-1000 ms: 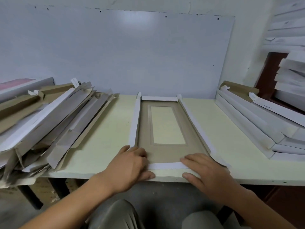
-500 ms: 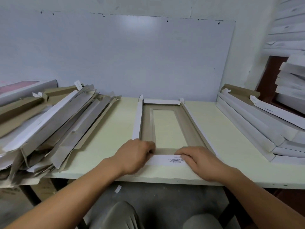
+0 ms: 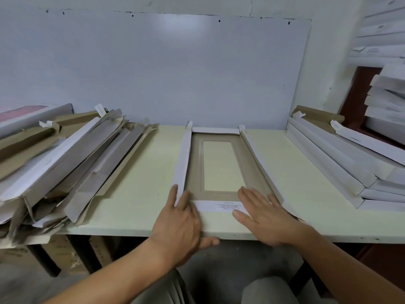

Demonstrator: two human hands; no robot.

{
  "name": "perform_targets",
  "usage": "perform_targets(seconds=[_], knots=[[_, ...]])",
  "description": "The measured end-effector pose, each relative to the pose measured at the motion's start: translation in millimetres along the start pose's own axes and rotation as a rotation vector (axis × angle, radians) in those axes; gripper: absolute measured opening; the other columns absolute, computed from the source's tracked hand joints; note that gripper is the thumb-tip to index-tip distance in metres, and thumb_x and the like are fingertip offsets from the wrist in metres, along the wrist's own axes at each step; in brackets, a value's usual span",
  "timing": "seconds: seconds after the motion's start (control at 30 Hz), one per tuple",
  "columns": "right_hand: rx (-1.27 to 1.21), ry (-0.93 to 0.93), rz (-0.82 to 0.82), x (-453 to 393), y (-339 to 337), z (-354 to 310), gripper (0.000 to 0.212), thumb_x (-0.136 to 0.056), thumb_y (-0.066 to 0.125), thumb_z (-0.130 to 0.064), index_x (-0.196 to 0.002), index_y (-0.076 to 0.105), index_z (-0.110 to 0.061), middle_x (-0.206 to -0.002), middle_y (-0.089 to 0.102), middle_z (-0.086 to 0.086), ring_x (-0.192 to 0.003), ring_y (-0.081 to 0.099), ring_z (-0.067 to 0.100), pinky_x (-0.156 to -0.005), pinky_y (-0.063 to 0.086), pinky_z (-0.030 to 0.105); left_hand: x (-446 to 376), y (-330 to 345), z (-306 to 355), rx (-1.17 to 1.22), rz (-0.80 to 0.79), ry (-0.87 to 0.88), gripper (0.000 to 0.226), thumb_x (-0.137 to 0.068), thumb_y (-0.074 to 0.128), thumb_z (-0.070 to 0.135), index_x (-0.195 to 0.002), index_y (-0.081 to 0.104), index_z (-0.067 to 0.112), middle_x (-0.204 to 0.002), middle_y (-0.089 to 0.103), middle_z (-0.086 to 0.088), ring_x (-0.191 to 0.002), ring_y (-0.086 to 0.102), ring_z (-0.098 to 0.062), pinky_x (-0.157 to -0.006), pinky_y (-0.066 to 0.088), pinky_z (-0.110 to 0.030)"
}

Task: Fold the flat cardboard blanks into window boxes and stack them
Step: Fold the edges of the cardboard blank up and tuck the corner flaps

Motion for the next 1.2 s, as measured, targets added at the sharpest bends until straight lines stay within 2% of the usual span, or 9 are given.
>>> perform_targets(seconds=[0.13,0.2,0.3,0.4,0.5,0.67,0.8,0.97,1.2], knots=[[0.139,0.044,0.085,10,-13,14,0.091,-0.084,-0.004,-0.079,-0.155,0.020,-0.025,-0.162,0.016,-0.011,-0.149,0.006,0.006,-0.124,0.001,0.041,11,-10,-40,0.389,0.136,0.008,0.102,-0.080,0.001,0.084,-0.148,0.039,0.019,-0.163,0.017,0.004,-0.151,-0.004,-0.009,-0.120,-0.011,-0.049],[0.086,-0.038,0.195,9,-29,9,0.075,-0.087,-0.001,-0.079,-0.111,0.054,-0.033,-0.119,0.056,-0.018,-0.119,0.045,0.007,-0.109,0.032,0.039,16,-8,-78,0.821,0.241,-0.069,0.083,-0.088,0.021,0.080,-0.151,0.033,0.029,-0.160,0.017,0.017,-0.148,0.007,0.000,-0.123,0.006,-0.036],[-0.347,0.001,0.235,4,-56,7,0.084,-0.085,0.010,-0.084,-0.087,0.065,-0.021,-0.086,0.067,-0.007,-0.084,0.061,0.008,-0.083,0.048,0.032,25,8,-121,1.123,0.258,-0.088,0.041,-0.102,0.048,0.024,-0.142,0.044,0.031,-0.151,0.038,0.018,-0.142,0.029,0.001,-0.118,0.026,-0.027],[-0.500,0.041,0.083,-14,-62,-9,0.061,-0.095,0.031,-0.069,-0.100,0.072,-0.024,-0.094,0.069,-0.016,-0.087,0.062,-0.003,-0.079,0.043,0.019,24,24,-116,0.919,0.102,0.135,0.077,-0.085,0.040,-0.018,-0.142,0.042,0.034,-0.155,0.029,0.020,-0.146,0.013,0.004,-0.122,0.015,-0.027],[-0.360,-0.046,-0.096,-31,-61,-45,0.042,-0.097,0.049,-0.054,-0.094,0.065,-0.015,-0.094,0.065,-0.005,-0.086,0.058,0.014,-0.082,0.047,0.032,14,27,-99,0.859,0.079,0.291,0.082,-0.081,0.044,-0.016,-0.146,0.040,0.034,-0.155,0.025,0.026,-0.147,0.004,0.006,-0.121,0.011,-0.021],[-0.292,-0.098,-0.234,-32,-57,-83,0.046,-0.079,0.068,-0.063,-0.107,0.062,-0.027,-0.094,0.056,-0.017,-0.084,0.055,0.004,-0.073,0.045,0.026,3,33,-91,0.839,0.088,0.306,0.048,-0.098,0.052,0.010,-0.145,0.047,0.022,-0.155,0.032,0.016,-0.146,0.016,0.003,-0.120,0.021,-0.027],[-0.281,-0.166,-0.181,-20,-47,-91,0.046,-0.078,0.065,-0.070,-0.108,0.059,-0.035,-0.090,0.052,-0.015,-0.083,0.051,0.004,-0.070,0.040,0.026,3,39,-91,0.884,0.042,0.300,0.044,-0.099,0.056,0.022,-0.143,0.050,0.024,-0.155,0.033,0.014,-0.145,0.020,0.004,-0.120,0.022,-0.026],[-0.265,-0.125,-0.059,-17,-41,-90,0.038,-0.092,0.038,-0.067,-0.107,0.052,-0.035,-0.110,0.047,-0.008,-0.108,0.042,0.017,-0.097,0.041,0.038,3,37,-91,1.026,0.015,0.303,0.042,-0.095,0.062,0.030,-0.137,0.057,0.029,-0.153,0.035,0.016,-0.141,0.021,0.012,-0.116,0.020,-0.013],[-0.211,-0.131,-0.062,-9,-48,-90,0.036,-0.087,0.053,-0.065,-0.093,0.053,-0.029,-0.094,0.056,-0.008,-0.086,0.054,0.014,-0.079,0.045,0.036,5,35,-90,1.092,0.012,0.328,0.030,-0.100,0.053,0.028,-0.127,0.066,0.025,-0.148,0.047,0.009,-0.141,0.025,0.010,-0.116,0.024,-0.017]])
Point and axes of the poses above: each hand's wrist, its own x-axis away from the middle knuckle, its own y-axis out of the palm, z = x × y, the point moved 5 cm from there along -x, towards the middle knuckle
